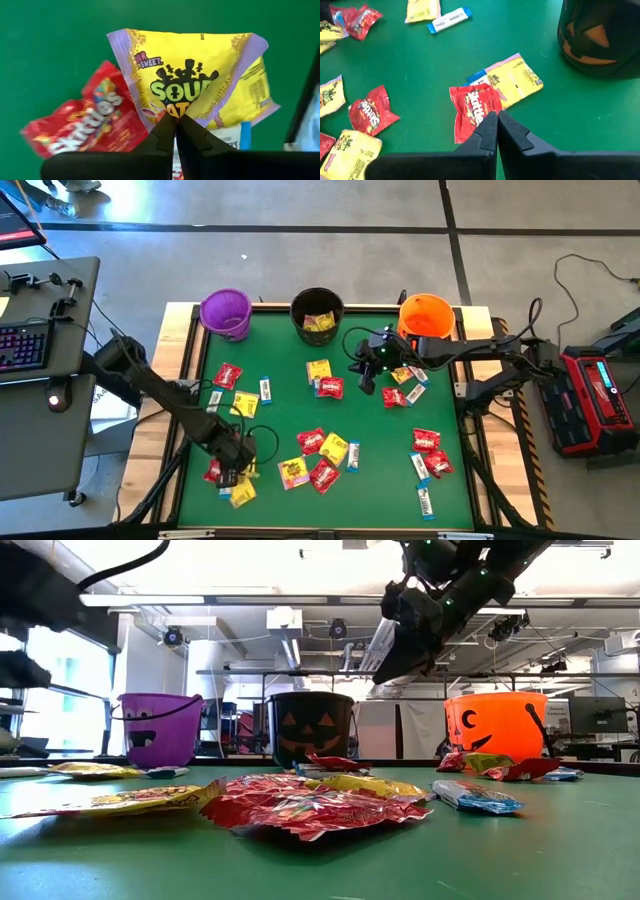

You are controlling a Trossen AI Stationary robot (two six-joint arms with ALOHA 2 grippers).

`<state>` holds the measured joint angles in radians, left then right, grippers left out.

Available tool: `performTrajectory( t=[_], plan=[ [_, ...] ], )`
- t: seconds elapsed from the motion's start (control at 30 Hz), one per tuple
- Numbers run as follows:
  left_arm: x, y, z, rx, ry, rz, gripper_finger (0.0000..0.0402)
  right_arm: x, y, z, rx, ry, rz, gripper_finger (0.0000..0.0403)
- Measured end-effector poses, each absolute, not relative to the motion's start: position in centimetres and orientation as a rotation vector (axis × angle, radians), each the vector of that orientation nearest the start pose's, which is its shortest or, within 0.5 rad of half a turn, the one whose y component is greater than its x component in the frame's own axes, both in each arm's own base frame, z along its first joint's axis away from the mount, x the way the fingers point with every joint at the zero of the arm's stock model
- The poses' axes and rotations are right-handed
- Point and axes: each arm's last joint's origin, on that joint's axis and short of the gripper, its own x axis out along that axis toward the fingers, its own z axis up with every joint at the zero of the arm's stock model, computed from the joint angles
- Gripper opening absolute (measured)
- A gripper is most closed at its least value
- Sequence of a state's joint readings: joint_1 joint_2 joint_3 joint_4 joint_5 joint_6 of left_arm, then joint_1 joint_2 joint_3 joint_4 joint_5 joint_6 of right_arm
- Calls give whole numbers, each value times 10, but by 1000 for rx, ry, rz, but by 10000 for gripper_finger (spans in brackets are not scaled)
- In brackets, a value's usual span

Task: Sort candy by brand, put in halloween buckets
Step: Put the yellow candy pack into the black bucket

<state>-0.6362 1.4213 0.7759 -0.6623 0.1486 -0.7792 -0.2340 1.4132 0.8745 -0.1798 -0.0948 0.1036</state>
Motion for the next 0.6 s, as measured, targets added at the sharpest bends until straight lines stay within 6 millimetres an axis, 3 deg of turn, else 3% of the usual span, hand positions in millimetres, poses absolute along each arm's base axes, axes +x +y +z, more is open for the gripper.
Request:
performTrajectory(
  t=[0.23, 0.6],
  plan=[
    [199, -111, 200, -431, 1307, -83, 1, 287, -66, 228, 213, 677, -170, 0],
    [217, -29, 228, -603, 1036, 101, 1, 287, -66, 229, 211, 671, -184, 0]
  ],
)
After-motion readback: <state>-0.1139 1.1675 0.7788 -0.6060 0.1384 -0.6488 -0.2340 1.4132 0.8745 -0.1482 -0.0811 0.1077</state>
